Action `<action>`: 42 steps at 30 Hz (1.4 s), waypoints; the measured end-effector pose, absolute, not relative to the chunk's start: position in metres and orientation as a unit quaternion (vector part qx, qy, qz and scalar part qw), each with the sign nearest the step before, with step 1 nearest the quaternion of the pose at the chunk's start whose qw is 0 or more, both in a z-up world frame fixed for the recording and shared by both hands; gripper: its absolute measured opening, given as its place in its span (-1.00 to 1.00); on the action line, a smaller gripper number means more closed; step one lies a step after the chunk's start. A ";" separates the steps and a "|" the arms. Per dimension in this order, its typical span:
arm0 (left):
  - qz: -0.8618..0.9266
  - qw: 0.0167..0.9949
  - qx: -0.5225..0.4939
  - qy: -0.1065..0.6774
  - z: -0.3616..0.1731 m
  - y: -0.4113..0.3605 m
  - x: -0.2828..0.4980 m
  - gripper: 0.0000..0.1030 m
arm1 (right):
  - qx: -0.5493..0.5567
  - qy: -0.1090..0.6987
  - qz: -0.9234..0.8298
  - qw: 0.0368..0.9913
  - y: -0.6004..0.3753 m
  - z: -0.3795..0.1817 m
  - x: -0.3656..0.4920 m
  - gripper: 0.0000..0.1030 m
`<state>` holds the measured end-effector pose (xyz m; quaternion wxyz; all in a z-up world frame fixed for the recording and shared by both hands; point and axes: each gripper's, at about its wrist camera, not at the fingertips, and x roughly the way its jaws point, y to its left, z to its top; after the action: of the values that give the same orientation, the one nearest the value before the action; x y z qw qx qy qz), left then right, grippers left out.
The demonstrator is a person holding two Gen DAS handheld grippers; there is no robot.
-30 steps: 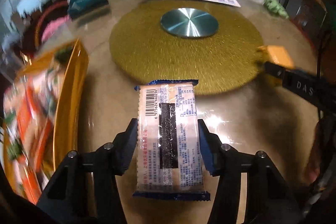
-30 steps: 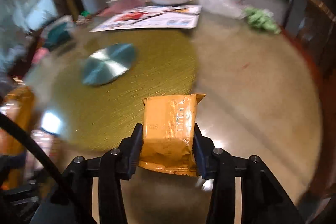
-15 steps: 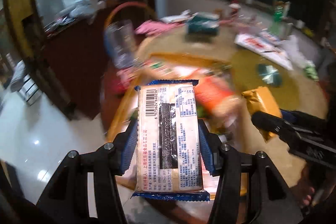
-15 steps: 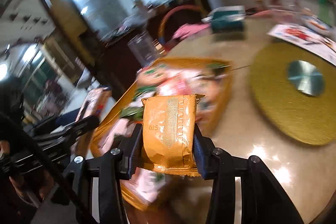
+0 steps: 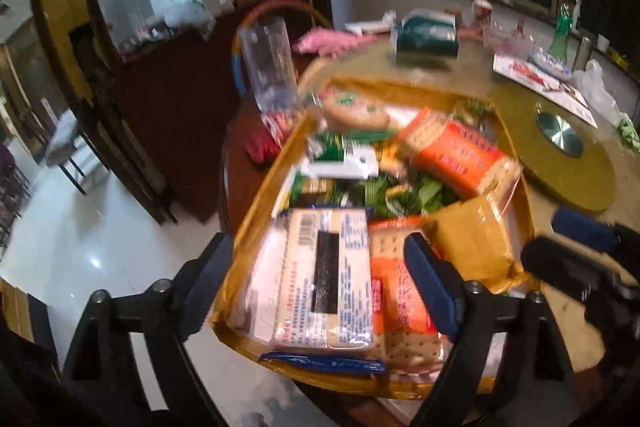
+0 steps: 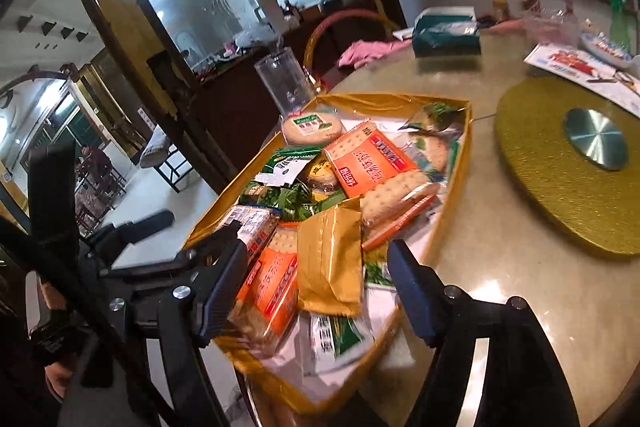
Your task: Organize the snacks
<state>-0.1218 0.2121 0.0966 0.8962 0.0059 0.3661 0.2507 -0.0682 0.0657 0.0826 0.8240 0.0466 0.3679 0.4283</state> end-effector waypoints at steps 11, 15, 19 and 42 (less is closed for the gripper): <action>0.289 0.889 0.048 0.351 0.106 0.185 -0.136 0.80 | 0.042 0.380 0.404 0.831 0.053 0.080 -0.085 0.42; 0.293 0.891 0.041 0.343 0.107 0.186 -0.143 0.80 | 0.034 0.382 0.395 0.835 0.056 0.080 -0.087 0.43; 0.287 0.894 0.028 0.344 0.107 0.191 -0.147 0.80 | 0.025 0.388 0.382 0.838 0.061 0.078 -0.087 0.43; 0.299 0.890 0.014 0.345 0.105 0.202 -0.163 0.81 | -0.016 0.381 0.369 0.847 0.078 0.077 -0.100 0.54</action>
<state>-0.1633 0.2025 0.1054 0.8896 0.0141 0.3448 0.2992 -0.1004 0.0777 0.0766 0.8473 -0.0164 0.3813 0.3695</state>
